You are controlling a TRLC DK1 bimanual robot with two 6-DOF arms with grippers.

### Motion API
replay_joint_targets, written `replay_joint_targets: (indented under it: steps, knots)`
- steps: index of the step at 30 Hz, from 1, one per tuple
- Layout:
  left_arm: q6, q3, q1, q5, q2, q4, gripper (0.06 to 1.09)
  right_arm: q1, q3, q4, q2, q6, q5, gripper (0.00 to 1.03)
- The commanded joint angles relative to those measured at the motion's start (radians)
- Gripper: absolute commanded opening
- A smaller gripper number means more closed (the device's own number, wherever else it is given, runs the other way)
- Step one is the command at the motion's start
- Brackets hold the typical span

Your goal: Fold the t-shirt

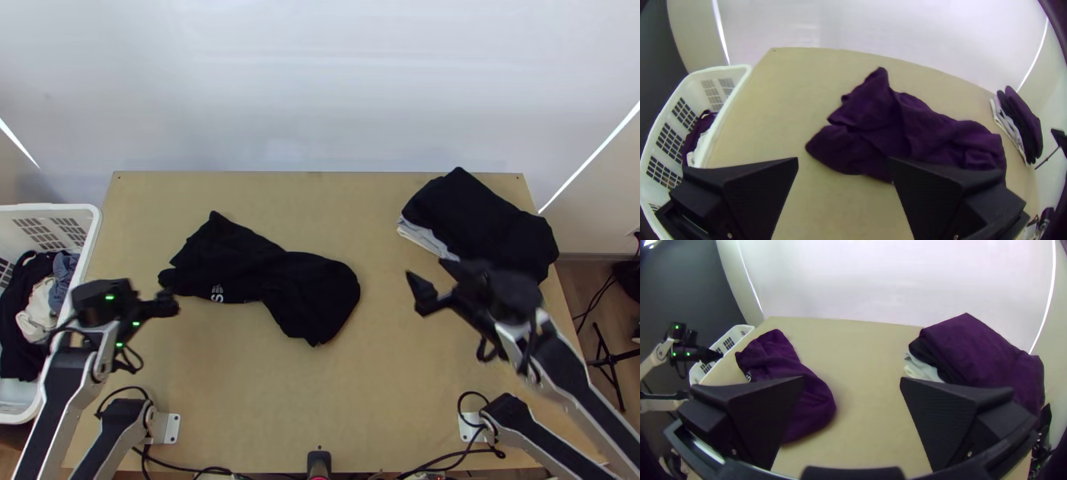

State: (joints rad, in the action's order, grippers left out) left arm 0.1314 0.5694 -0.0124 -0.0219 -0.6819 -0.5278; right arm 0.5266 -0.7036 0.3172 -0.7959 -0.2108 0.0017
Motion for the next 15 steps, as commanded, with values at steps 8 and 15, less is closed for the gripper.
replay_joint_targets:
  steps: [8,15]
  knots:
    - [-0.018,-0.034,0.244,-0.009,-0.312,0.244,1.04,0.082,-0.318,0.263,-0.47,-0.311,-0.108,0.99]
    - [-0.082,0.023,0.19,-0.006,-0.492,0.41,1.04,0.058,-0.359,0.227,-0.479,-0.309,-0.123,0.99]
